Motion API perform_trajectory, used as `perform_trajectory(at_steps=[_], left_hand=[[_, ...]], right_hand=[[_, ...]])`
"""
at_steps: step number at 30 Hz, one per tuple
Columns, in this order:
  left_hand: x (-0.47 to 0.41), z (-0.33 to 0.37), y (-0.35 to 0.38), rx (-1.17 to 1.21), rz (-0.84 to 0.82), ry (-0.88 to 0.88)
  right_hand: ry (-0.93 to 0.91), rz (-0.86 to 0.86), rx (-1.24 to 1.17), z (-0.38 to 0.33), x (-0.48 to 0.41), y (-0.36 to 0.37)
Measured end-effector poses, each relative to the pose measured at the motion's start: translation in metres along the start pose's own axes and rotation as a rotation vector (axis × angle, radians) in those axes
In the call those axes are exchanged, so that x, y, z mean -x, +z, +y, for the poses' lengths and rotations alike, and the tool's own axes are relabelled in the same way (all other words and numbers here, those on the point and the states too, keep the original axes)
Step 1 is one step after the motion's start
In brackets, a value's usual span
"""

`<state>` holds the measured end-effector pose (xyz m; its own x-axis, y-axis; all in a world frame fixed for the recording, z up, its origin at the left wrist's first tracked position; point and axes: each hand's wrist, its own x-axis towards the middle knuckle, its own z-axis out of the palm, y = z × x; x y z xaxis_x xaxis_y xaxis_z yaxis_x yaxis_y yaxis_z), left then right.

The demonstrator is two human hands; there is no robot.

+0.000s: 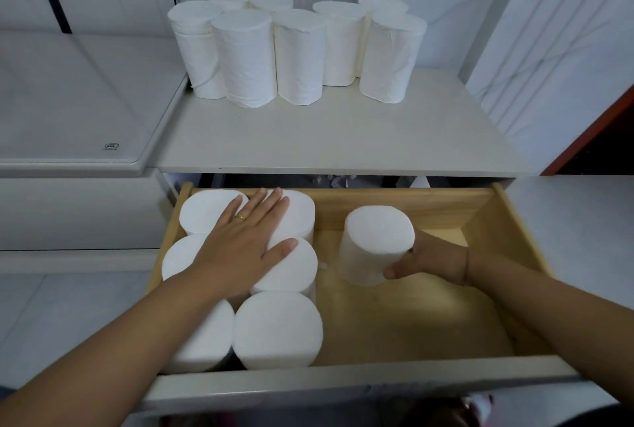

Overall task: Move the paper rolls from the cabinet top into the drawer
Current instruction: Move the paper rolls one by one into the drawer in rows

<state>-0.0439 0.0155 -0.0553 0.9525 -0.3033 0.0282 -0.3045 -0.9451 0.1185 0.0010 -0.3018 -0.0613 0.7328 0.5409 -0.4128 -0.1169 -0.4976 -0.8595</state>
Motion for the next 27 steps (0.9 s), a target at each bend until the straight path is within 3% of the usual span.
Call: perform_trajectory(at_steps=[3, 7, 14, 23, 27], left_hand=[[0.001, 0.001, -0.002, 0.011, -0.020, -0.001], [-0.003, 0.005, -0.005, 0.034, -0.051, 0.015], [-0.030, 0.037, 0.001, 0.047, -0.086, 0.088], [-0.045, 0.044, 0.006, -0.001, 0.016, 0.198], [-0.059, 0.050, 0.005, -0.036, 0.072, 0.219]], right_hand=[[0.159, -0.116, -0.163, -0.005, 0.007, -0.013], [0.375, -0.037, -0.490, -0.013, 0.005, -0.012], [0.357, 0.162, -0.785, -0.048, -0.022, 0.027], [0.328, 0.114, -0.570, -0.054, -0.028, 0.027], [0.302, 0.241, -0.002, -0.073, -0.021, -0.001]])
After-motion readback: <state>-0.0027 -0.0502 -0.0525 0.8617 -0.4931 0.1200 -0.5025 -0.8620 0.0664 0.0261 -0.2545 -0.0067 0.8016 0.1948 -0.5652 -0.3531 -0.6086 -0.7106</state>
